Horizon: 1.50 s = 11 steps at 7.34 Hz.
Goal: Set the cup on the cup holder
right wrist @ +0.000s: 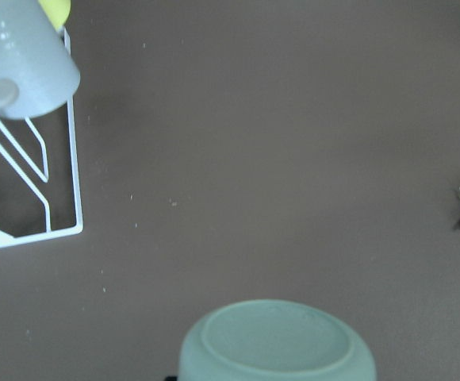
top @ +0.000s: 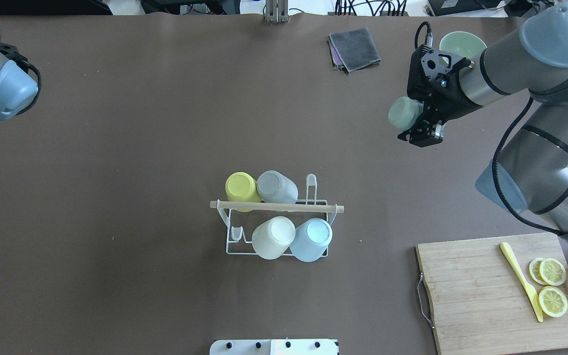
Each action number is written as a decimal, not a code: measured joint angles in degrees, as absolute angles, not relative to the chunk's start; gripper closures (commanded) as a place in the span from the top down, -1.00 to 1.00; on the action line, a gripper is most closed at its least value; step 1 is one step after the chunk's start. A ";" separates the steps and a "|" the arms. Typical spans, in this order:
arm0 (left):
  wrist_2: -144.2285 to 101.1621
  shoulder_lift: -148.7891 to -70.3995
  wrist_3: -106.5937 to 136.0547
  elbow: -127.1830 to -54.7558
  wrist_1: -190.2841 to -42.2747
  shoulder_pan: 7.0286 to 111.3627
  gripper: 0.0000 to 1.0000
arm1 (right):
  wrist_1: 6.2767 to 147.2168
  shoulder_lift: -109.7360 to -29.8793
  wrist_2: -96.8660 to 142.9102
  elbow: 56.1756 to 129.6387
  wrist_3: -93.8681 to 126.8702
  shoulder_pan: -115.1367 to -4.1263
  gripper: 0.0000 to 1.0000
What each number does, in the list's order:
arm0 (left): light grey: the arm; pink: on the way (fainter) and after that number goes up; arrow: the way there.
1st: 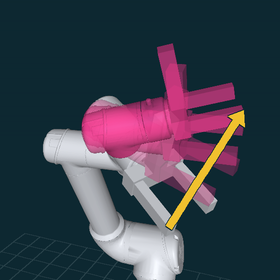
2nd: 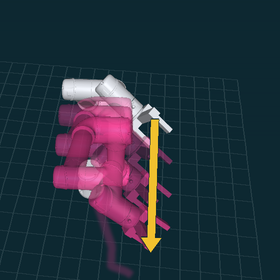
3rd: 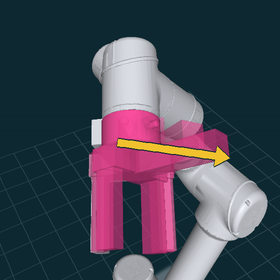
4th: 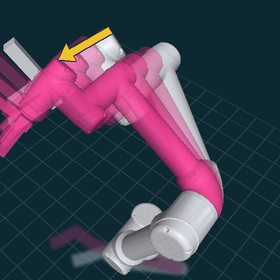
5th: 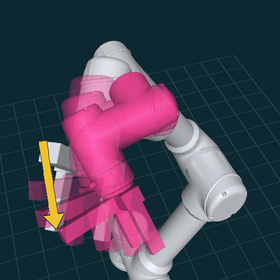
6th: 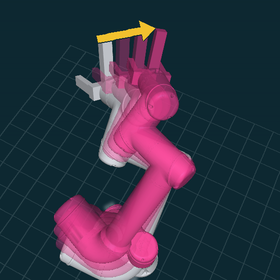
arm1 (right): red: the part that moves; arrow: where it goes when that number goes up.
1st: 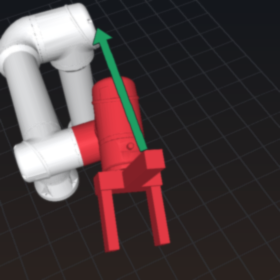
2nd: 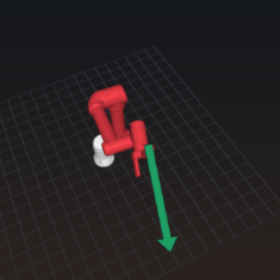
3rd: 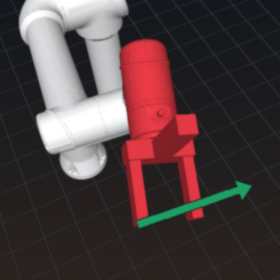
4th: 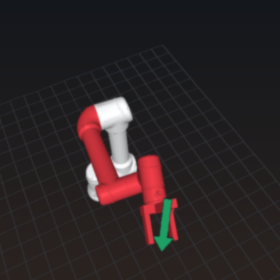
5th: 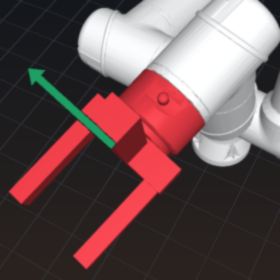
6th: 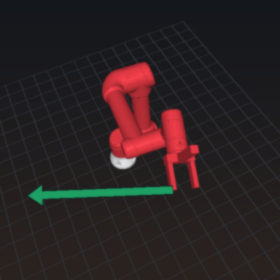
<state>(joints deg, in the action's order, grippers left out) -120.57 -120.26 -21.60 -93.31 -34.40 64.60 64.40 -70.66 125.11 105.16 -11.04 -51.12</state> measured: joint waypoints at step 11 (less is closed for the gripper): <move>-121.37 -108.99 21.28 -100.79 -106.73 62.98 -1.00 | 6.47 -70.60 96.26 97.47 39.65 -31.29 -1.00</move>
